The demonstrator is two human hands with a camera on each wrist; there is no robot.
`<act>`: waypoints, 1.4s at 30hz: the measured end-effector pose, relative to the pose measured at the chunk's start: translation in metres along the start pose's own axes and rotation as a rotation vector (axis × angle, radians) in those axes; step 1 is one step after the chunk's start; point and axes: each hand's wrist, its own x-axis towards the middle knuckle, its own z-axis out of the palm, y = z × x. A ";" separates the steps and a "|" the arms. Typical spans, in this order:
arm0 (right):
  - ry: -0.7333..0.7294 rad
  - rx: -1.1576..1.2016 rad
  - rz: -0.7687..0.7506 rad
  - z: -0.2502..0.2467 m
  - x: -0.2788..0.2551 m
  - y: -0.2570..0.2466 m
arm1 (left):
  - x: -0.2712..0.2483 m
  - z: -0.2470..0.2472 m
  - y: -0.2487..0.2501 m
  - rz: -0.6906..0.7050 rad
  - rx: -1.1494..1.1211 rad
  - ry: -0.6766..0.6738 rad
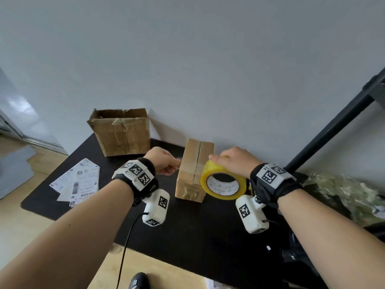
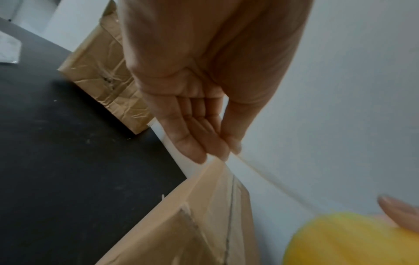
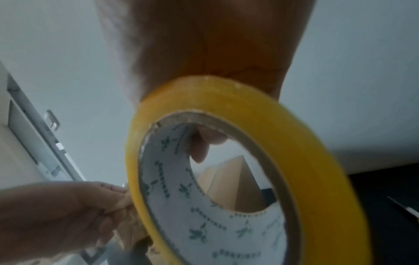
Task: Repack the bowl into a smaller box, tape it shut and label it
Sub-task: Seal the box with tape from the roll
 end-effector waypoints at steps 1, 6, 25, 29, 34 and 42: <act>0.002 -0.011 0.001 0.003 0.000 0.002 | 0.002 0.001 -0.003 -0.008 -0.002 0.017; 0.001 -0.107 0.019 0.012 0.002 0.010 | 0.008 -0.001 -0.019 -0.058 -0.013 0.038; -0.022 -0.401 0.312 0.033 0.002 0.014 | 0.031 -0.008 -0.045 -0.023 0.203 0.085; 0.002 -0.412 0.317 0.036 0.005 0.007 | 0.032 -0.013 -0.045 0.047 0.268 0.122; 0.003 -0.490 0.331 0.035 0.006 0.000 | 0.032 -0.017 -0.049 0.051 0.316 0.086; -0.025 -0.488 0.363 0.038 0.011 0.000 | 0.036 -0.015 -0.051 0.077 0.370 0.096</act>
